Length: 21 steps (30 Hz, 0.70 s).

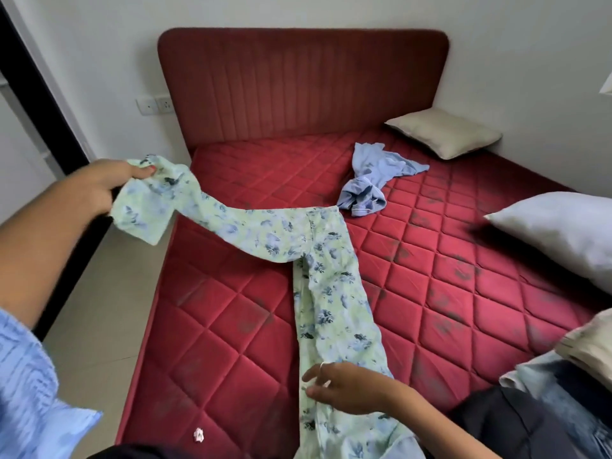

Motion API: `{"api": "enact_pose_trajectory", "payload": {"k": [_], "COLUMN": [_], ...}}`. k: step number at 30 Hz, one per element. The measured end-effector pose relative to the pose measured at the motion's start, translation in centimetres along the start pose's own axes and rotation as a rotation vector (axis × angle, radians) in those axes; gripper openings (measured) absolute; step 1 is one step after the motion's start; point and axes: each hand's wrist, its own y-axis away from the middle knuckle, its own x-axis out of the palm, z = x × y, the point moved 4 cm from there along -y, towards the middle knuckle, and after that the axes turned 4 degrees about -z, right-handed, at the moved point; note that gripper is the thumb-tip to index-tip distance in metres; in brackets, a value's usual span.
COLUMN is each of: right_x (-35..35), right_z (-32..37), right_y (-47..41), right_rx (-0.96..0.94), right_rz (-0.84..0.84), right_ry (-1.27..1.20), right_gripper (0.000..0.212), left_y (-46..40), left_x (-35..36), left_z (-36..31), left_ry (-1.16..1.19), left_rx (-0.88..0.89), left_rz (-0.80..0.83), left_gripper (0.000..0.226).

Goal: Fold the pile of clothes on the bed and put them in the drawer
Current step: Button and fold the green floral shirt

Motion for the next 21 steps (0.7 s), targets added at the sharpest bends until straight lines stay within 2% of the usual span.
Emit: {"api": "enact_pose_trajectory", "payload": {"k": [1,2,6,8,10,13,17,19,21], "right_x": [-0.2,-0.5,-1.3,-2.0,-2.5,-2.6,0.0,1.8,3.2], "right_z": [-0.3,-0.7,-2.2,-2.8,-3.7,-6.1,-7.9,-7.8,-8.1], "right_y": [-0.4,-0.7,0.0,0.9,2.1,3.6,5.5,6.4,6.9], "right_rx": [0.004,0.015,0.097,0.163,0.195,0.296,0.515,0.563,0.581], "right_rz": [-0.002,-0.03,-0.148,-0.246,-0.372,-0.503,-0.526,-0.488,-0.42], "right_ry": [-0.031,-0.092,-0.52,-0.743,-0.973,-1.304,-1.599,-1.654,-1.641], "right_gripper": [0.039,0.037,0.03,0.031,0.033,0.047,0.064,0.067,0.074], "left_y": [6.0,9.5,16.4,19.1,22.8,27.2,30.8,32.1,33.2], "left_x": [3.0,5.7,13.0,16.6,20.6,26.6,32.4,33.6,33.6], "left_z": [-1.5,-2.6,-5.2,-4.8,-3.1,1.8,9.8,13.3,15.8], "left_ry": [0.036,0.024,0.143,0.081,-0.107,-0.478,-1.093,-1.263,-1.326], "left_rx": [0.018,0.055,0.193,0.285,0.353,0.39,0.501,0.481,0.413], "left_rz": [0.09,0.152,0.445,0.572,0.729,0.94,0.988,0.999,0.988], "left_gripper": [0.016,0.011,0.008,0.015,0.022,0.013,0.055,0.058,0.059]}}
